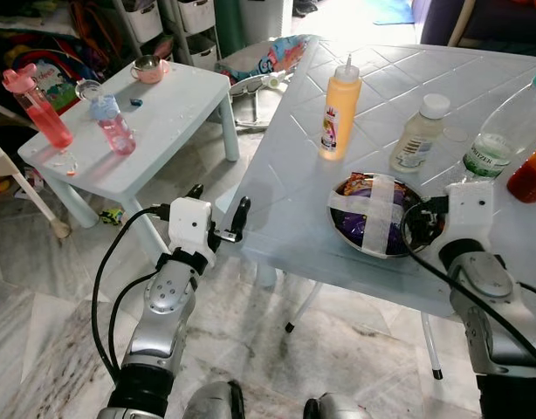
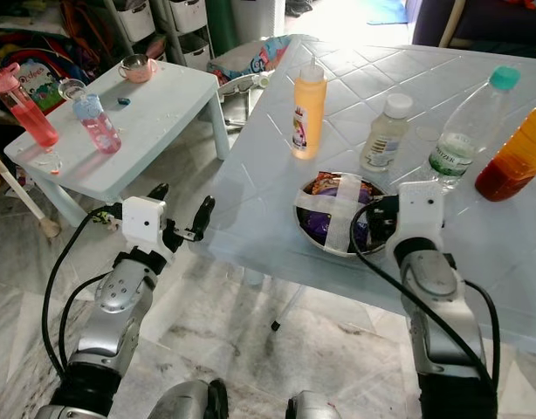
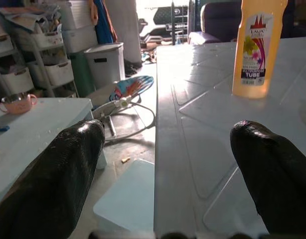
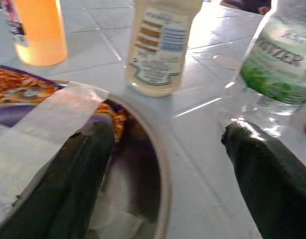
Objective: Restocking fridge
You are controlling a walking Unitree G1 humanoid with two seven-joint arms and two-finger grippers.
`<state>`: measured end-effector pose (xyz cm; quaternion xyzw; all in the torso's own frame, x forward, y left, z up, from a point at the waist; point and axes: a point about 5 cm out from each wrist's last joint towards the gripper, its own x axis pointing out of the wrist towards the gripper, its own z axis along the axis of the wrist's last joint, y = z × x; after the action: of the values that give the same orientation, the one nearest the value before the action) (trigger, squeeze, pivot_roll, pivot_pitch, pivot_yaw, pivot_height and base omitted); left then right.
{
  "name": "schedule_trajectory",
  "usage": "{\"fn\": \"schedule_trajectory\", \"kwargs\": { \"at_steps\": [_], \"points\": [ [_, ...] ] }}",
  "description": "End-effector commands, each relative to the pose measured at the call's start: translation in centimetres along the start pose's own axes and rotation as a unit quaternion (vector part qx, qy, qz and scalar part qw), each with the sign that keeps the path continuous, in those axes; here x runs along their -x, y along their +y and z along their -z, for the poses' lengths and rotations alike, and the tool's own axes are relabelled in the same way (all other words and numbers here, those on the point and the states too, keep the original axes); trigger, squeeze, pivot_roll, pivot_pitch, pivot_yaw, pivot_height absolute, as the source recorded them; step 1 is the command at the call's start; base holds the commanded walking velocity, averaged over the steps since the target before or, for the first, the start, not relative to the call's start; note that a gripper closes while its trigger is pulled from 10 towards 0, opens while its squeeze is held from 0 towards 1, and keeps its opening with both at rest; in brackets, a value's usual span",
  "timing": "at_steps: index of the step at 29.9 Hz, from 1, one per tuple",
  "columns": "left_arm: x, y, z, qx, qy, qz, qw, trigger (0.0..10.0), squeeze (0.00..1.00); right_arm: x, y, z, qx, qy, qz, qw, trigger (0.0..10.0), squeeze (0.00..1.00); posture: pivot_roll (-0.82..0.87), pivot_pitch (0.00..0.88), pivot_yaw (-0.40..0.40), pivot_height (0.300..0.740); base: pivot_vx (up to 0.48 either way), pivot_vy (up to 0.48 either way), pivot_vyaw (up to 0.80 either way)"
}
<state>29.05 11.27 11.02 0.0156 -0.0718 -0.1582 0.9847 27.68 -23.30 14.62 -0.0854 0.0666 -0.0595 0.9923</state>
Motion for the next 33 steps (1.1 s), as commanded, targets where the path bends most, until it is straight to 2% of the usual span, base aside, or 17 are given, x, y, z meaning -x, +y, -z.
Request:
{"fn": "schedule_trajectory", "kwargs": {
  "at_steps": [1, 4, 5, 6, 7, 8, 10, 17, 19, 20, 21, 22, 23, 28, 33],
  "points": [
    [0.0, 0.1, 0.3, -0.003, 0.006, 0.001, 1.0, 10.0, 0.0, 0.4, -0.2, -0.1, 0.002, -0.002, 0.017, 1.0, 10.0, 1.0, -0.07, 0.075, 0.09, 0.74, 0.0, 0.0, 0.0],
    [0.1, 0.1, 0.3, -0.004, 0.006, 0.001, 1.0, 10.0, 0.0, 0.8, -0.3, 0.9, 0.001, 0.02, 0.035, 0.999, 10.0, 1.0, -0.07, 0.076, 0.09, 0.74, 0.0, 0.0, 0.0],
    [0.1, 0.1, 0.4, -0.003, 0.006, 0.001, 1.0, 10.0, 0.0, 1.0, -0.1, 1.5, -0.002, 0.025, 0.03, 0.999, 10.0, 0.74, -0.07, 0.076, 0.09, 0.74, 0.0, 0.0, 0.0],
    [0.2, 0.1, 0.4, -0.004, 0.007, 0.001, 1.0, 10.0, 0.0, 1.1, 0.1, 2.1, 0.002, 0.032, 0.026, 0.999, 10.0, 0.1, -0.06, 0.078, 0.09, 0.74, 0.0, 0.0, 0.0],
    [0.2, 0.1, 0.4, -0.004, 0.007, 0.001, 1.0, 10.0, 0.0, 1.1, 0.1, 2.1, 0.002, 0.032, 0.026, 0.999, 10.0, 0.1, -0.06, 0.078, 0.09, 0.74, 0.0, 0.0, 0.0],
    [0.2, 0.1, 0.4, -0.004, 0.007, 0.001, 1.0, 10.0, 0.0, 1.1, 0.0, 2.4, 0.003, 0.038, 0.026, 0.999, 10.0, 0.0, -0.06, 0.076, 0.088, 0.74, 0.0, 0.0, 0.0],
    [0.3, 0.2, 0.4, -0.004, 0.007, 0.0, 1.0, 10.0, 0.0, 1.0, 0.0, 3.2, -0.008, 0.052, 0.03, 0.998, 10.0, 0.0, -0.06, 0.077, 0.088, 0.74, 0.0, 0.0, 0.0],
    [0.2, 0.2, 0.4, -0.006, 0.007, -0.001, 1.0, 10.0, 0.0, 0.1, -0.1, 3.4, 0.008, 0.042, 0.015, 0.999, 10.0, 0.0, -0.05, 0.076, 0.087, 0.74, 0.0, 0.0, 0.0],
    [0.2, 0.2, 0.4, -0.006, 0.006, -0.002, 1.0, 10.0, 0.0, -0.2, -0.4, 3.9, -0.005, 0.056, 0.016, 0.998, 10.0, 0.0, -0.05, 0.075, 0.087, 0.74, 0.0, 0.0, 0.0],
    [0.2, 0.3, 0.4, -0.006, 0.006, -0.002, 1.0, 10.0, 0.0, -0.3, -0.5, 4.1, -0.013, 0.061, 0.018, 0.998, 8.9, 0.0, -0.05, 0.075, 0.087, 0.74, 0.0, 0.0, 0.0],
    [0.2, 0.3, 0.4, -0.006, 0.006, -0.003, 1.0, 10.0, 0.0, -0.4, -0.5, 4.3, -0.022, 0.064, 0.017, 0.998, 4.2, 0.0, -0.05, 0.075, 0.087, 0.74, 0.0, 0.0, 0.0],
    [0.2, 0.3, 0.4, -0.007, 0.006, -0.003, 1.0, 10.0, 0.0, -0.4, -0.5, 4.4, -0.028, 0.067, 0.015, 0.997, 4.2, 0.0, -0.05, 0.075, 0.087, 0.74, 0.0, 0.0, 0.0],
    [0.2, 0.3, 0.4, -0.007, 0.007, -0.003, 1.0, 10.0, 0.0, -0.6, -0.3, 4.5, -0.038, 0.068, 0.009, 0.997, 0.0, 0.0, -0.05, 0.075, 0.089, 0.74, 0.0, 0.0, 0.0],
    [0.2, 0.3, 0.4, -0.008, 0.006, -0.001, 1.0, 10.0, 0.0, -1.0, 0.7, 4.4, -0.06, 0.069, -0.025, 0.996, 0.0, 0.0, -0.05, 0.074, 0.09, 0.74, 0.0, 0.0, 0.0],
    [0.1, 0.3, 0.3, -0.008, 0.004, -0.003, 1.0, 10.0, 0.0, -1.2, 0.7, 4.2, -0.051, 0.063, -0.026, 0.996, 0.0, 0.0, -0.05, 0.073, 0.087, 0.74, 0.0, 0.0, 0.0]
  ]
}}
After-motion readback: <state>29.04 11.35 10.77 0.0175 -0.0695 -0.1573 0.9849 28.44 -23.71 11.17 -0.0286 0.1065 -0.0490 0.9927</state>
